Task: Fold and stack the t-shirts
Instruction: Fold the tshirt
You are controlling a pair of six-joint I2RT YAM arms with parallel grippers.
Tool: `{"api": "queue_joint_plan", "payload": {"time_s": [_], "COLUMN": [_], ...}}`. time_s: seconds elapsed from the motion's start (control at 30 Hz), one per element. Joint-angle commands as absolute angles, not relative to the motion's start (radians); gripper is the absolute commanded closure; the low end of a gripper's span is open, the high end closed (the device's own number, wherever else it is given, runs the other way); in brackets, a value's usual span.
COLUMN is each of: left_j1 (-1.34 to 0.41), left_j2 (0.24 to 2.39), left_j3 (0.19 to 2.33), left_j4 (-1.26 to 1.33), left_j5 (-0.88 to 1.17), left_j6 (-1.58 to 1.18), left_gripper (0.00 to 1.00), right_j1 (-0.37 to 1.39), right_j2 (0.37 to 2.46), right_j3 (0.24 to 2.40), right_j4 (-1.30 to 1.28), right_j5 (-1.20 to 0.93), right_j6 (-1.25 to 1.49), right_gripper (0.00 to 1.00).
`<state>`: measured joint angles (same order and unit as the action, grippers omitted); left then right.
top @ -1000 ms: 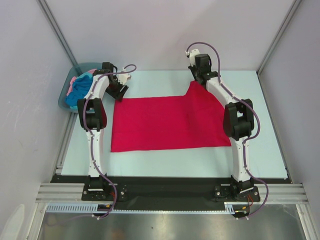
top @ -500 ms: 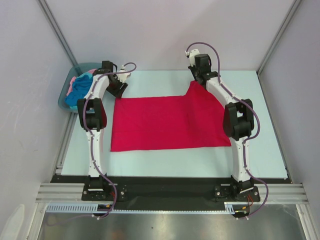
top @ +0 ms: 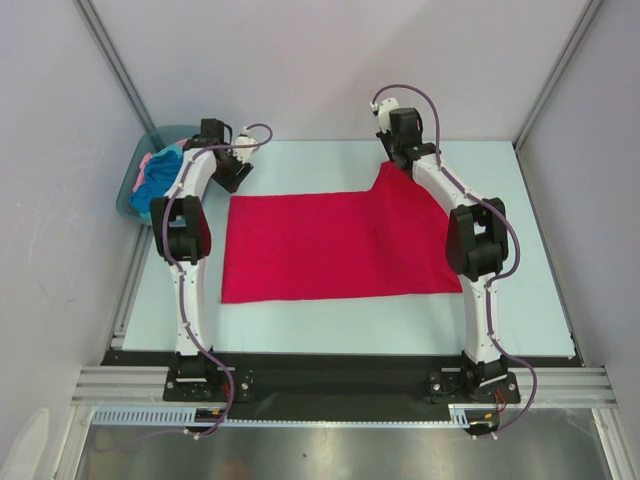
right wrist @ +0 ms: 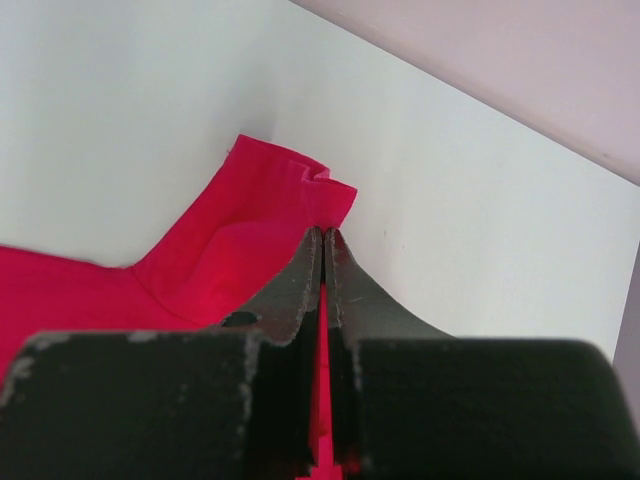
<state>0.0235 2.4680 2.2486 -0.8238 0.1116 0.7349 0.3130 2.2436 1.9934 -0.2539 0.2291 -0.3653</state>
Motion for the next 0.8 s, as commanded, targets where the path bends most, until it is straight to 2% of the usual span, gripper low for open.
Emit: {"api": "queue_joint_plan", "payload": {"time_s": [0.0, 0.37, 0.77], "left_j1": [0.064, 0.046, 0.029], "left_j2": [2.428, 2.441, 2.430], "left_j3": [2.203, 2.171, 2.117], "left_j4": [-0.822, -0.816, -0.847], "left_j5": [0.003, -0.060, -0.012], "left_j6": [0.807, 0.871, 0.908], "left_gripper": [0.34, 0.34, 0.34], "right_j1": [0.321, 0.321, 0.325], "right_j2": [2.201, 2.200, 2.207], "right_j3": [2.005, 2.003, 2.008], "right_j4": [-0.201, -0.199, -0.192], "right_j5": [0.245, 0.249, 0.252], "right_j6": [-0.376, -0.374, -0.387], "right_gripper": [1.00, 1.00, 1.00]}}
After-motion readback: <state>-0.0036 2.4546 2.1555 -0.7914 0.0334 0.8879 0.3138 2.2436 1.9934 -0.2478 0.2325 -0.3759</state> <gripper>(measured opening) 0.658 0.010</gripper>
